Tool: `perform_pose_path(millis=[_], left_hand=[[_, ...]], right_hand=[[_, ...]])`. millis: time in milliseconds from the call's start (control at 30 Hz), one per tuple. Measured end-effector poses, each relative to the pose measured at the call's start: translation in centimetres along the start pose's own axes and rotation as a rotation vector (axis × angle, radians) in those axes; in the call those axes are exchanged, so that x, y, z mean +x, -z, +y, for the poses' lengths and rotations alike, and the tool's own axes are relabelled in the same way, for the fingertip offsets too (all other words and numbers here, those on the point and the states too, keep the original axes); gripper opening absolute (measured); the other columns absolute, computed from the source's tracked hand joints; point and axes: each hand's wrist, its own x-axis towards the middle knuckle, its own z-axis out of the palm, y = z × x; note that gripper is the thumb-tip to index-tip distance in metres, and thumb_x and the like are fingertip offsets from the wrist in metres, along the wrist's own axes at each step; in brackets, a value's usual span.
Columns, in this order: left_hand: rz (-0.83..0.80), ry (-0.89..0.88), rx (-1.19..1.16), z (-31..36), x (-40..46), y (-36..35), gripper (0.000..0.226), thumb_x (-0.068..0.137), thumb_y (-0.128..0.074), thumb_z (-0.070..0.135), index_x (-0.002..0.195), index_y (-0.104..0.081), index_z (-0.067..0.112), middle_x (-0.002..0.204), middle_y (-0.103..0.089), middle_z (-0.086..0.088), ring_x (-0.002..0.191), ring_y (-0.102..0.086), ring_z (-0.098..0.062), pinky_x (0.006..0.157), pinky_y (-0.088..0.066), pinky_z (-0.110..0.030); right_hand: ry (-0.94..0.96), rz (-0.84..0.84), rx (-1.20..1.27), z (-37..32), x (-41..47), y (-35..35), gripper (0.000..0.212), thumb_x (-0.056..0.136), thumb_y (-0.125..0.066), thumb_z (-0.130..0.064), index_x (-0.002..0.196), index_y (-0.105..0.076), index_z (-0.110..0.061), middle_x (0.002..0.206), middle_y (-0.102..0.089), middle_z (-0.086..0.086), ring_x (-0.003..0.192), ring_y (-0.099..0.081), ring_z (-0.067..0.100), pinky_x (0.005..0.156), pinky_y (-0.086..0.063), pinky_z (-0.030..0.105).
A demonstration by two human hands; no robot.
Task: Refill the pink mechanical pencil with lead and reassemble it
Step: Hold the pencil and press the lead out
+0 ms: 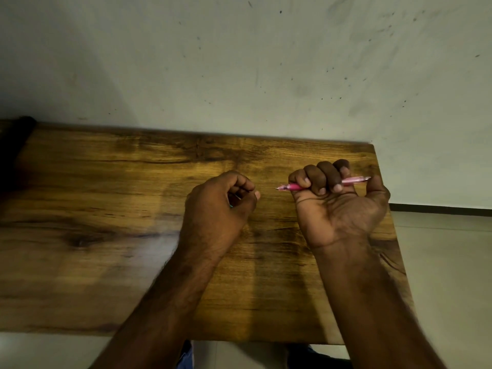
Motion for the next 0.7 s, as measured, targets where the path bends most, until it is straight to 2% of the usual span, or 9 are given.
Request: perform_pose_path(millis=[567,633,700], left_hand=[[-0.008,0.008,-0.004,-0.18,-0.06,-0.17,0.008,0.084,-0.08,0.034,0.087,-0.073,0.034,0.074,-0.07,0.021,0.077,-0.066,0.004,0.064,-0.048,-0.013],[-0.013,0.011,-0.012,-0.16,-0.08,-0.15,0.008,0.084,-0.08,0.033,0.088,-0.074,0.033,0.074,-0.07,0.02,0.076,-0.066,0.003,0.065,-0.05,-0.016],[-0.014,0.018,-0.023,-0.11,-0.09,-0.12,0.008,0.084,-0.081,0.032,0.088,-0.074,0.032,0.074,-0.071,0.02,0.075,-0.067,0.002,0.066,-0.053,-0.019]], right_hand=[[0.014,-0.041,-0.007,-0.08,0.06,0.18,0.054,0.097,-0.026,-0.056,0.069,-0.046,-0.014,0.052,-0.032,-0.001,0.049,-0.028,0.016,0.056,-0.035,0.029],[0.004,-0.01,-0.02,-0.44,0.06,0.19,0.053,0.097,-0.029,-0.057,0.071,-0.047,-0.014,0.056,-0.037,0.001,0.053,-0.032,0.018,0.058,-0.036,0.031],[-0.01,0.071,-0.075,-0.66,0.19,0.28,0.053,0.097,-0.036,-0.06,0.078,-0.051,-0.013,0.068,-0.047,0.005,0.063,-0.041,0.02,0.064,-0.039,0.034]])
